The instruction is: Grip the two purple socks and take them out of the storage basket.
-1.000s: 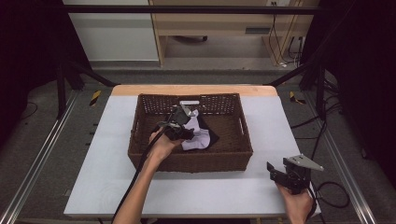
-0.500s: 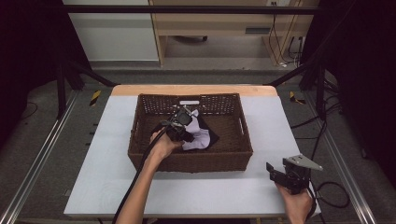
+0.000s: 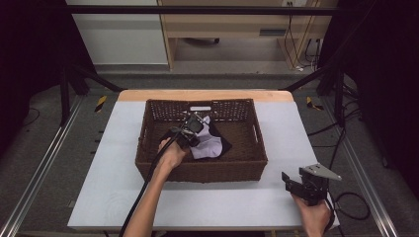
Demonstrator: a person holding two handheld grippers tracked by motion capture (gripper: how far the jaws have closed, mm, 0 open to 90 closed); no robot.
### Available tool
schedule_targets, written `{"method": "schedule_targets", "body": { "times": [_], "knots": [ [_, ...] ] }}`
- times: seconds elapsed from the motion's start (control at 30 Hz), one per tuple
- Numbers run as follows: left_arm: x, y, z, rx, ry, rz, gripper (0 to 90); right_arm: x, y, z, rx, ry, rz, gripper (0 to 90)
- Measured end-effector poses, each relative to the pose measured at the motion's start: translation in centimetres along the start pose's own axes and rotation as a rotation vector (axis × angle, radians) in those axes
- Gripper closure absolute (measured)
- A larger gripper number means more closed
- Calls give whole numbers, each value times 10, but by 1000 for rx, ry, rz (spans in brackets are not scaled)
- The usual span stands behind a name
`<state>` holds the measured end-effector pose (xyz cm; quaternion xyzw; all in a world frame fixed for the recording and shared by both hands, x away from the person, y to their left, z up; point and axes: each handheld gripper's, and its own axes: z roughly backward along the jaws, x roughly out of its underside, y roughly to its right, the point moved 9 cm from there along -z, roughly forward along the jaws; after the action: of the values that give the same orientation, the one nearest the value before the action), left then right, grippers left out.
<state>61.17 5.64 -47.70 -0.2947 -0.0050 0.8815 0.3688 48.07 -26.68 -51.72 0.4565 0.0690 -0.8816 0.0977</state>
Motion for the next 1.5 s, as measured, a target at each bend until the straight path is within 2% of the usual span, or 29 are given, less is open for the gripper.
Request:
{"method": "schedule_targets", "body": {
  "times": [0.03,0.1,0.13,0.17,0.2,0.27,0.3,0.37,0.4,0.43,0.53,0.63,0.7,0.73,0.8,0.87,0.93,0.97,1.0,1.1,1.3,1.43,1.5],
  "knots": [
    [0,0,0,0,0,0,838,0,0,0,0,0,0,325],
    [-2,-2,5,-11,37,4,843,0,0,0,0,0,0,325],
    [-5,-3,10,-17,74,8,849,0,0,0,0,-2,-4,325],
    [-5,-3,10,-17,74,8,851,0,0,0,0,-2,-4,325],
    [-7,-4,14,-29,113,10,851,0,1,0,1,-1,-2,325],
    [-9,-4,19,-29,152,12,851,0,1,1,2,-1,-2,325],
    [-9,-4,19,-29,152,12,851,0,1,1,2,-1,-2,325],
    [-11,-4,26,-35,207,5,852,0,0,0,0,-1,-4,325],
    [-11,-4,26,-35,207,5,853,0,0,0,0,-1,-1,325],
    [-14,-6,31,-33,246,4,853,0,0,0,0,-2,0,325],
    [-14,-7,35,-5,269,39,854,0,0,0,0,-1,0,325],
    [-14,-10,37,1,283,52,854,0,0,1,-1,1,-3,325],
    [-16,-11,40,16,305,66,854,0,1,1,-1,1,-7,325],
    [-17,-11,45,21,332,75,855,0,1,1,0,0,-8,325],
    [-17,-12,48,25,344,74,856,0,1,1,-1,0,-7,326],
    [-20,-16,58,31,394,98,857,0,1,1,-2,0,-6,327],
    [-20,-17,62,32,408,105,857,0,1,1,1,1,-4,327],
    [-21,-19,71,35,445,120,857,0,1,1,0,0,-6,329],
    [-21,-19,71,35,445,120,858,0,1,1,0,0,-6,329],
    [-22,-21,91,43,511,132,858,0,2,1,5,1,-4,331],
    [-19,-20,118,57,579,128,859,0,3,1,11,3,0,334],
    [-16,-18,127,77,593,124,858,0,3,1,10,3,-2,334],
    [-11,-15,138,89,623,125,858,0,3,1,9,4,-4,334]
  ]
}}
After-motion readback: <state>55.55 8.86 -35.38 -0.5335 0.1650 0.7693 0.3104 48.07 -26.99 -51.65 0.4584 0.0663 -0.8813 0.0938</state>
